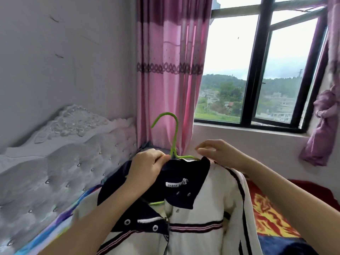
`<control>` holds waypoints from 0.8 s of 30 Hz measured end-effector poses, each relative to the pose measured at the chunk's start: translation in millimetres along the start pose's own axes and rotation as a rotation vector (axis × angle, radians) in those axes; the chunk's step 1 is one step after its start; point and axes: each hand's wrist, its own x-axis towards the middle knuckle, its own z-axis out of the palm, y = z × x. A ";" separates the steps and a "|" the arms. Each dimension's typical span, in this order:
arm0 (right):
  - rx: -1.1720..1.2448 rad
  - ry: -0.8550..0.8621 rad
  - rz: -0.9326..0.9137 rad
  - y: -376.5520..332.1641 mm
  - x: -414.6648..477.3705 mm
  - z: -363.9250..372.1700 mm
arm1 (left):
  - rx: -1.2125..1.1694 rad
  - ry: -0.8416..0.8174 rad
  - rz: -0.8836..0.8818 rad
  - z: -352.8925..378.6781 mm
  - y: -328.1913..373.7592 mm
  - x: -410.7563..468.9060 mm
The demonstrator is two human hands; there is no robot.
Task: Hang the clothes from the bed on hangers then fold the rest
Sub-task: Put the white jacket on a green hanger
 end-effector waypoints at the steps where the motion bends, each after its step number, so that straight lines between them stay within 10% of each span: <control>1: 0.031 -0.003 0.116 5.6 -3.7 -8.7 | 0.012 0.006 0.029 3.5 -0.6 0.5; 11: -0.053 -0.199 0.561 13.3 -4.3 1.6 | 0.175 0.161 0.371 16.8 -4.4 -1.6; 16: 0.037 -0.371 0.577 0.9 7.9 6.1 | 0.189 0.216 0.417 10.0 -13.8 -11.4; 24: -0.486 -0.595 0.491 -32.0 34.6 21.6 | 0.275 0.304 0.482 5.7 -22.7 -21.3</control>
